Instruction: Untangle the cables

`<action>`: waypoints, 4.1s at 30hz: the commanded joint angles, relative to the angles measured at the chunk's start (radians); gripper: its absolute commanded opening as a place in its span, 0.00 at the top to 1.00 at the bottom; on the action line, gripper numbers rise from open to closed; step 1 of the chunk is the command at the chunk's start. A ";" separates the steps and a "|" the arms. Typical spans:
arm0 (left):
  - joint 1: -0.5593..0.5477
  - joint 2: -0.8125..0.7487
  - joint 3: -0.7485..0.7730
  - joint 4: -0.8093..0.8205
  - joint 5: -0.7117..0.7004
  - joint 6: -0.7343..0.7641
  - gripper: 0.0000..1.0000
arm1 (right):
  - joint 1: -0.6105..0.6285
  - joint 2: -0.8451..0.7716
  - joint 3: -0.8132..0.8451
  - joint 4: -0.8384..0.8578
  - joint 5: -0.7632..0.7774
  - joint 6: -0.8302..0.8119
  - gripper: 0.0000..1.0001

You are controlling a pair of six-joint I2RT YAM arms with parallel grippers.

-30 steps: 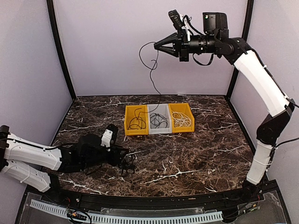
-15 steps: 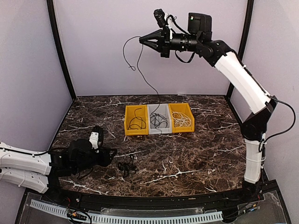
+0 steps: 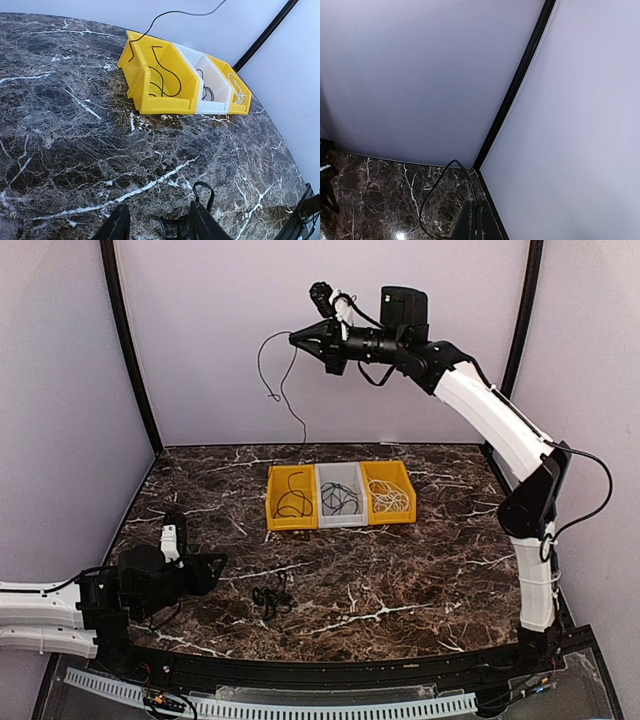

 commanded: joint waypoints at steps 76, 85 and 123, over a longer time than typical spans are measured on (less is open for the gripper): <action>-0.004 -0.026 -0.070 0.000 -0.026 -0.050 0.58 | 0.081 0.080 -0.058 0.178 0.266 -0.148 1.00; -0.003 -0.092 -0.083 -0.047 -0.048 -0.055 0.58 | 0.062 0.071 -0.287 0.208 0.264 -0.149 1.00; -0.004 -0.192 -0.116 -0.081 -0.079 -0.059 0.58 | 0.037 0.248 -0.323 -0.143 0.342 -0.216 0.98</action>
